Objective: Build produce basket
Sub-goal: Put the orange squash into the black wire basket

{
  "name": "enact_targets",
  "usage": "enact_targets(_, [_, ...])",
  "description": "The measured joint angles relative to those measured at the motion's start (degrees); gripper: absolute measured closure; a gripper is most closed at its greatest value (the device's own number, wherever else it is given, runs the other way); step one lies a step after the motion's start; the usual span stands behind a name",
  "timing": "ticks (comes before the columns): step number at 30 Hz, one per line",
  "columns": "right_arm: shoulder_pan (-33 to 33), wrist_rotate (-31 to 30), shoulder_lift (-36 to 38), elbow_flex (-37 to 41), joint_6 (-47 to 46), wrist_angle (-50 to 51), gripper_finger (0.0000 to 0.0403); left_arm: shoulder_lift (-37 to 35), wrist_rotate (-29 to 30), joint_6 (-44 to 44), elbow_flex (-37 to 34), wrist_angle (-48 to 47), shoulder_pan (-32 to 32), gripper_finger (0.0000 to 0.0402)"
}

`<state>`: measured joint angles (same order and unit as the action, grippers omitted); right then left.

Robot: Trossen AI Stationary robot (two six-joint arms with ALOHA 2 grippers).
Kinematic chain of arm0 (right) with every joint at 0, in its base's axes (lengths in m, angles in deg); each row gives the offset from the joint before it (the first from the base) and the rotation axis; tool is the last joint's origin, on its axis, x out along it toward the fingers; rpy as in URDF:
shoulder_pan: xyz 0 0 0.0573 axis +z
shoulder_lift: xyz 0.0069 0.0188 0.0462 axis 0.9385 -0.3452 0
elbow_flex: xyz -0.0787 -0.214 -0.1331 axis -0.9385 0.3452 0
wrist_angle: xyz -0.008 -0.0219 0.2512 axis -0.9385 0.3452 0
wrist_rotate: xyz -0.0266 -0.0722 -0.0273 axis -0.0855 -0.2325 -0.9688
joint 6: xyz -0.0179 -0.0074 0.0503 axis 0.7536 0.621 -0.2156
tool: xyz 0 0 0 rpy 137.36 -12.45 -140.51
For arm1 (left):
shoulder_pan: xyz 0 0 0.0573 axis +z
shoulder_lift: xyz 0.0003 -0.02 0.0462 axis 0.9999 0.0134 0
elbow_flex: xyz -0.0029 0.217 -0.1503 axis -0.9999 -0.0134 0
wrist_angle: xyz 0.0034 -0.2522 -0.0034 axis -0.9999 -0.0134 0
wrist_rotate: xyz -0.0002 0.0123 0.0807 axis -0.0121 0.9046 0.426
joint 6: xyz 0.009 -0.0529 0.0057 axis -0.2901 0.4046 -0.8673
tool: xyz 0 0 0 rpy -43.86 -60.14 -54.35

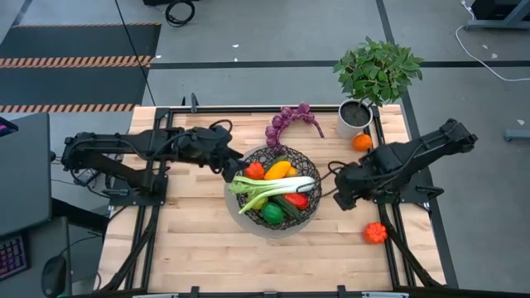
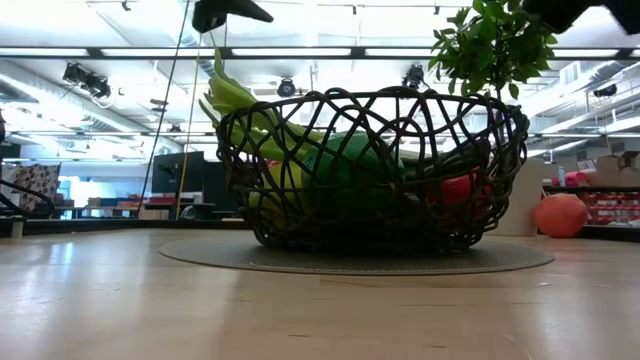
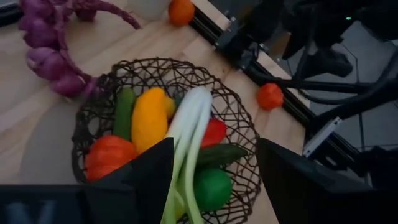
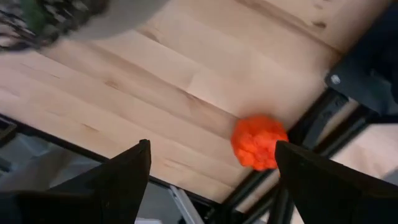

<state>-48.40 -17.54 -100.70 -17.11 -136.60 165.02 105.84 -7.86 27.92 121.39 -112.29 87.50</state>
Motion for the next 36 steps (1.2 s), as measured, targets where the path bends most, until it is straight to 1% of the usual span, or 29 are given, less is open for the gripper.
enact_targets(4, [4.0, 0.1, -1.4, 0.0, -3.7, 0.3, 0.0057, 0.0, 0.0, 0.1, 0.0, 0.0, -1.8, 0.0168])
enact_targets(14, [12.8, 1.6, -2.7, 0.0, -17.6, -0.9, 0.0057, 0.0, 0.1, 0.3, 0.0, 1.1, -5.1, 0.017])
enact_targets(24, [17.8, 1.8, -2.7, 0.0, -28.8, -1.6, 0.0057, 0.0, 0.1, 0.3, 0.0, 2.8, -5.9, 0.017])
enact_targets(36, [22.0, 0.9, -2.7, 0.0, -33.3, -1.3, 0.0057, 0.0, 0.1, 1.1, 0.0, 2.8, -5.9, 0.017])
